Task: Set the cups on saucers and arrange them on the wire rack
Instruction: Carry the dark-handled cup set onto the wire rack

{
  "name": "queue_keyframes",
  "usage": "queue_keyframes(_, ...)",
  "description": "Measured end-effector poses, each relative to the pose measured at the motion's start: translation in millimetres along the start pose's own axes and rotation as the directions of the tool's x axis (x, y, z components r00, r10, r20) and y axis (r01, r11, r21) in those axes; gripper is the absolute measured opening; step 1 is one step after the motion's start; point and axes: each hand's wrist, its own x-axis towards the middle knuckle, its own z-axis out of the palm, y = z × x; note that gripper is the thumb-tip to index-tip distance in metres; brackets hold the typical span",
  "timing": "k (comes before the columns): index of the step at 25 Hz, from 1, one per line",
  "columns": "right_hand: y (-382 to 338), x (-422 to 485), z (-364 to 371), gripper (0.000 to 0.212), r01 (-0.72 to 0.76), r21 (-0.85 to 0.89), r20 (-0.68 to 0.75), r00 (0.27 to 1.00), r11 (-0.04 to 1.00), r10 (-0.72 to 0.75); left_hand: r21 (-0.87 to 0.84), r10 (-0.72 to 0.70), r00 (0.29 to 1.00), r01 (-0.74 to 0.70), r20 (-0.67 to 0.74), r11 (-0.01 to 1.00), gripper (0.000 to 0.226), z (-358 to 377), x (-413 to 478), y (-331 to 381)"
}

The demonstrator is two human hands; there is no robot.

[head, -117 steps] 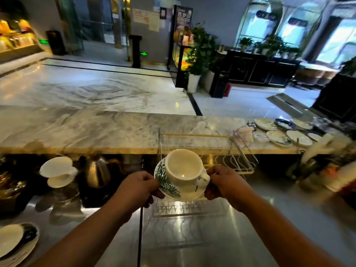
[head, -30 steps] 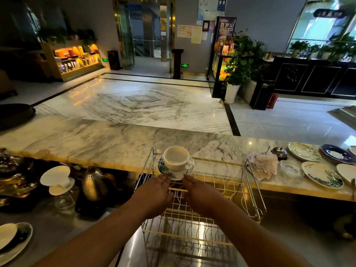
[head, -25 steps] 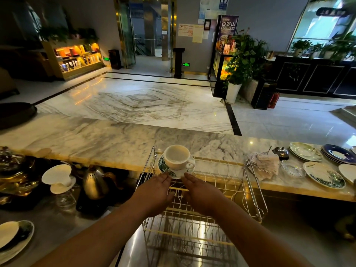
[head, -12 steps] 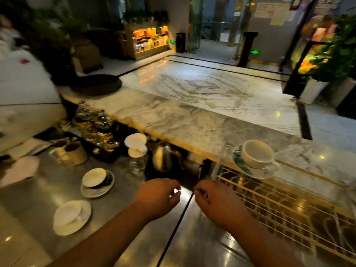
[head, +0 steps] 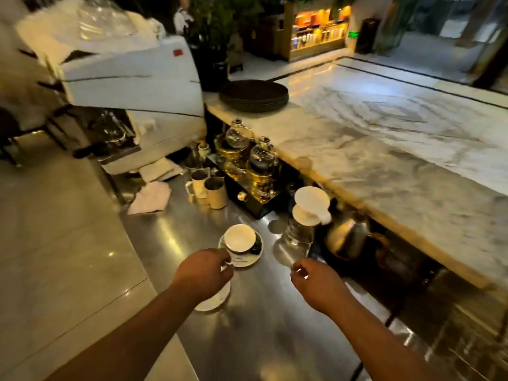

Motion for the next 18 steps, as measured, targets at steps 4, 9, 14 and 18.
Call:
queue_keyframes(4,-10.8,69.9,43.3,0.027,-0.086,0.049,0.106,0.991,0.995,0.081,-0.043,-0.152,0.984,0.157,0.092,0.987,0.034,10.9,44.8,-64.6)
queue_keyframes(9,-5.5,132.2,88.4,0.04,-0.32,0.236,0.215,0.938,0.917,0.272,-0.166,-0.214,0.948,0.257,0.235,0.952,0.052,40.4,105.3,-102.5)
queue_keyframes(14,6.2,170.9,113.9,0.036,-0.541,0.561,0.452,0.834,0.626,0.316,-0.285,-0.248,0.918,0.338,0.308,0.897,0.047,68.8,153.0,-110.2)
queue_keyframes(18,6.1,196.4,119.6,0.024,-0.616,0.611,0.532,0.784,0.497,0.318,-0.329,-0.264,0.903,0.376,0.339,0.866,0.039,85.9,174.9,-113.4)
